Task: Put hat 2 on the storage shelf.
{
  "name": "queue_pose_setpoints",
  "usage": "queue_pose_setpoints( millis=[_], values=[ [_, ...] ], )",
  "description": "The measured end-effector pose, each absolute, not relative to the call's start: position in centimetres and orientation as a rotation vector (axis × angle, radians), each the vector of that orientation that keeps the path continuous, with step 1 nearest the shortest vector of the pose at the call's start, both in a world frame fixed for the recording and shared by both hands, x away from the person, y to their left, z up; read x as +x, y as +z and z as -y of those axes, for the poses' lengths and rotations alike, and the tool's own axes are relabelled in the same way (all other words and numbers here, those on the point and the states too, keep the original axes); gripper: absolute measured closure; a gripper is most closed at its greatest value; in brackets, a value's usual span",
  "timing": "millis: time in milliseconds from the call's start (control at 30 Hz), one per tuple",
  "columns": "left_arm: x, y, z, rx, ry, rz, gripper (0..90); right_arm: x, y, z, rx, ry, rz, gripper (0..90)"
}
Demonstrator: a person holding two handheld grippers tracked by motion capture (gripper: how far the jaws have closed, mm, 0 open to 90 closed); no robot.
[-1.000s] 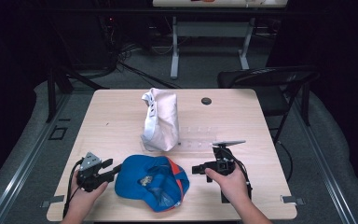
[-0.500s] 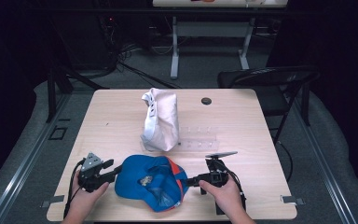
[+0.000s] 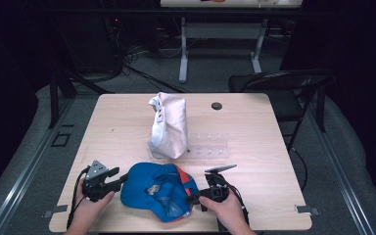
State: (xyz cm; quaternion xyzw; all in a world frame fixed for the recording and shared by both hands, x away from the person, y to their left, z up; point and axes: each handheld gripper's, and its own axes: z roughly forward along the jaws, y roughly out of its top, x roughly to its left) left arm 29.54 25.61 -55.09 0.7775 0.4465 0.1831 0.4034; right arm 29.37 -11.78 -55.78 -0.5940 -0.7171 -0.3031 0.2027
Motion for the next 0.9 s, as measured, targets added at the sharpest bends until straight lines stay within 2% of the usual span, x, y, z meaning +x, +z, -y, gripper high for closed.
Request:
queue_pose_setpoints(
  millis=[333,633,900],
  values=[
    [29.6,-55.2,-25.5,1.96,0.46,-1.13,52.5,29.6,-55.8,10.8,-1.613,-0.884,1.943,57.2],
    [29.6,-55.2,-25.5,1.97,0.46,-1.128,52.6,29.8,-55.3,11.0,-1.621,-0.873,1.936,76.4],
    [29.6,-55.2,-25.5,1.969,0.46,-1.127,52.7,30.0,-54.9,11.3,-1.631,-0.889,1.902,77.3]
  ],
)
